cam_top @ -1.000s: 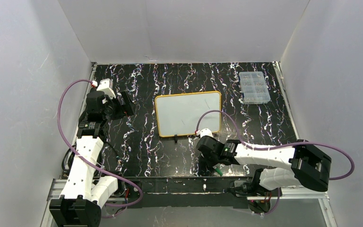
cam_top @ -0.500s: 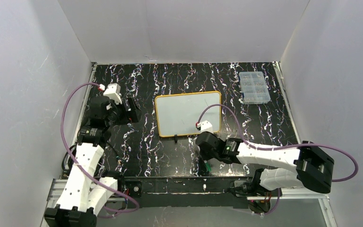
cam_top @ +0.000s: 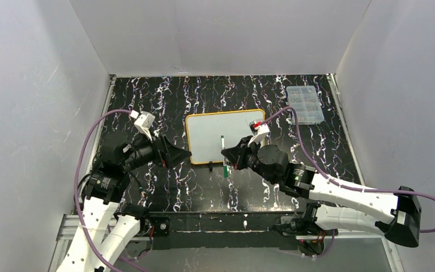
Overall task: Write a sentence on the whiteboard
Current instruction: Open the whiteboard marker at the center of the board.
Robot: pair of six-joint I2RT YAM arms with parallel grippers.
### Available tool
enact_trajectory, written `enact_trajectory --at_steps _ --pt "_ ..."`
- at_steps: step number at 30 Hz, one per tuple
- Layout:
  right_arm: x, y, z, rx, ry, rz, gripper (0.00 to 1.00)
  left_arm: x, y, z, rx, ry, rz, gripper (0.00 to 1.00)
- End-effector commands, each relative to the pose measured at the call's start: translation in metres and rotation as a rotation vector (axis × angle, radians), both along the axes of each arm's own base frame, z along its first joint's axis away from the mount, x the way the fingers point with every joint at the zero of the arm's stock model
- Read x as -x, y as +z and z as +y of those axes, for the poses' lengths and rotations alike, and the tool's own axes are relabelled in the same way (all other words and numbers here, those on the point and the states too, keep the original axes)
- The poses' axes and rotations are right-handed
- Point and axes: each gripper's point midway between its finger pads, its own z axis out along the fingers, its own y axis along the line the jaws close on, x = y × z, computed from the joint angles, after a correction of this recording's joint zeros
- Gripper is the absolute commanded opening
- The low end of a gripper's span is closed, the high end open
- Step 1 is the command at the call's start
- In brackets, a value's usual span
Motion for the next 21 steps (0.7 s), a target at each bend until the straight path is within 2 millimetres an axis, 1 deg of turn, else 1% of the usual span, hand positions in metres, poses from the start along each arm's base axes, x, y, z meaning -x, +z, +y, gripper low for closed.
enact_trajectory --at_steps 1,5,8,10,15,18,21 --pt "-0.006 0.073 0.015 -0.231 0.005 -0.111 0.01 0.037 0.022 -0.029 0.182 -0.232 -0.010 0.91" --pt "-0.005 0.092 0.022 -0.345 0.012 -0.112 0.01 0.050 0.018 -0.036 0.202 -0.297 0.021 0.92" --pt "-0.003 0.103 0.026 -0.402 0.031 -0.113 0.01 0.053 0.010 -0.041 0.201 -0.307 0.042 0.92" --pt "-0.004 0.108 0.028 -0.426 0.029 -0.113 0.01 0.054 0.004 -0.046 0.210 -0.320 0.064 0.91" --pt "-0.004 0.114 0.032 -0.435 0.032 -0.110 0.01 0.053 -0.002 -0.062 0.194 -0.330 0.061 0.88" --pt "-0.006 0.114 0.032 -0.448 0.024 -0.106 0.01 0.049 -0.006 -0.077 0.199 -0.348 0.081 0.82" --pt "-0.005 0.116 0.033 -0.456 0.028 -0.104 0.01 0.051 -0.012 -0.092 0.185 -0.378 0.103 0.74"
